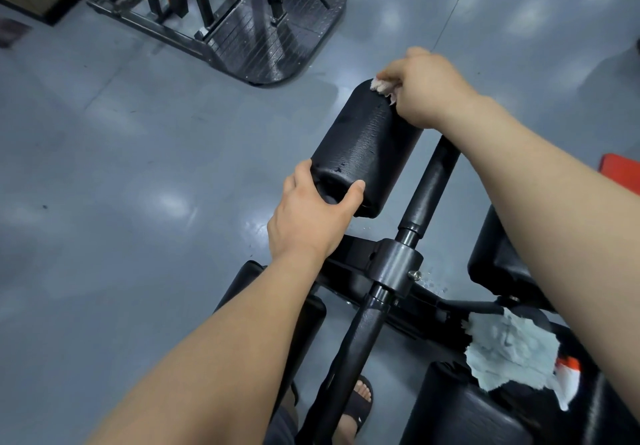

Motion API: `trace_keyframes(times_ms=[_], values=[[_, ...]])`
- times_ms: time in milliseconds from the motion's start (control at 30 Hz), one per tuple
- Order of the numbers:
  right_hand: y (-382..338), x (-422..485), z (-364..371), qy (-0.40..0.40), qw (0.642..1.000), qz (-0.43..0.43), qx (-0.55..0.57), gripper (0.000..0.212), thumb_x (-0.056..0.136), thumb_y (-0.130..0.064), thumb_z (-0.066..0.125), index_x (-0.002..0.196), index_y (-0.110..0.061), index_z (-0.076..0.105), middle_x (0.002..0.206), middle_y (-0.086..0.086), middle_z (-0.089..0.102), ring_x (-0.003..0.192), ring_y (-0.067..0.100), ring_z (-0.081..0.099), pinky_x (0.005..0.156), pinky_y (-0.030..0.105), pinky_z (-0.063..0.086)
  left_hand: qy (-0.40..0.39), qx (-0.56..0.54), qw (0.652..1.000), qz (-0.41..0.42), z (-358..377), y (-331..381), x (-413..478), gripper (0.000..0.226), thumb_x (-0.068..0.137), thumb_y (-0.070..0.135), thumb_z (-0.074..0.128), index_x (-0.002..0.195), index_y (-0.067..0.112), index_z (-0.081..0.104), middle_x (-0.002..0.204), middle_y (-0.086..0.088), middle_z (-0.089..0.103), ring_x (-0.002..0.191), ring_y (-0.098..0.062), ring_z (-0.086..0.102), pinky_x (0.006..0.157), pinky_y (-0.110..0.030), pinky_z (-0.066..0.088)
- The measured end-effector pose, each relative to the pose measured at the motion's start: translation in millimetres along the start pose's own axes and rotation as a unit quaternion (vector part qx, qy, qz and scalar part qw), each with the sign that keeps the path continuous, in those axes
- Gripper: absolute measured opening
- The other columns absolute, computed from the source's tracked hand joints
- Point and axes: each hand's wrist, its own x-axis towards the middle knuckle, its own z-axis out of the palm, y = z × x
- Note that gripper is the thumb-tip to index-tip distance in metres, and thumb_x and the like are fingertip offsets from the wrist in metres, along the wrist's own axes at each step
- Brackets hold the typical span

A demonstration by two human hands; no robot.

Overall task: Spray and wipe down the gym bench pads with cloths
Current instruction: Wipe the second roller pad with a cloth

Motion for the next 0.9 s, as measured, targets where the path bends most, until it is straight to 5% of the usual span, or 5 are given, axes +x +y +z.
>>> trace_keyframes(times_ms=[133, 300, 467, 767, 900], values=[[-21, -25, 13, 0.018, 0.998, -0.053, 0.005, 0.047, 0.083, 0.001, 0.045, 0.109, -0.024, 0.074, 0.113, 0.003, 0.059, 0.103, 0.035, 0.058, 0.094, 0.039, 0.047, -0.002, -0.001, 1.000, 0.000, 0, 0, -1, 0.083, 0.075, 0.085, 0.054, 0.142, 0.039, 0.036, 0.139, 0.015, 0.050, 0.111, -0.017, 0.061, 0.091, -0.040, 0.050], [-32, -54, 25, 0.023, 0.996, -0.091, -0.002, 0.040, 0.087, -0.007, 0.048, 0.117, -0.022, 0.069, 0.113, 0.001, 0.051, 0.101, 0.033, 0.051, 0.094, 0.037, 0.047, 0.000, 0.001, 1.000, 0.005, -2, 1, -1, 0.081, 0.078, 0.080, 0.056, 0.143, 0.038, 0.034, 0.143, 0.013, 0.048, 0.113, -0.018, 0.061, 0.092, -0.040, 0.049], [-17, -29, 14, 0.034, 0.999, -0.030, 0.009, 0.040, 0.095, -0.003, 0.048, 0.120, -0.022, 0.072, 0.106, 0.002, 0.045, 0.110, 0.038, 0.054, 0.082, 0.026, 0.037, 0.003, -0.005, 1.000, 0.005, -1, 0, -2, 0.075, 0.078, 0.078, 0.056, 0.139, 0.040, 0.035, 0.138, 0.014, 0.049, 0.109, -0.018, 0.061, 0.092, -0.040, 0.048], [-15, 10, 15, 0.050, 0.996, 0.067, -0.032, 0.021, 0.096, -0.015, 0.052, 0.105, -0.023, 0.069, 0.111, 0.015, 0.052, 0.109, 0.042, 0.052, 0.084, 0.039, 0.048, 0.003, -0.001, 1.000, 0.002, -2, 0, -2, 0.075, 0.078, 0.079, 0.056, 0.138, 0.041, 0.035, 0.137, 0.016, 0.049, 0.106, -0.016, 0.061, 0.090, -0.040, 0.049], [-34, -17, 12, 0.010, 0.999, 0.004, -0.052, 0.033, 0.092, -0.014, 0.050, 0.119, -0.022, 0.068, 0.120, 0.011, 0.046, 0.110, 0.039, 0.046, 0.083, 0.031, 0.034, -0.003, 0.000, 1.000, -0.004, -2, 0, -2, 0.075, 0.077, 0.079, 0.055, 0.138, 0.041, 0.034, 0.137, 0.015, 0.049, 0.105, -0.017, 0.062, 0.091, -0.042, 0.050]])
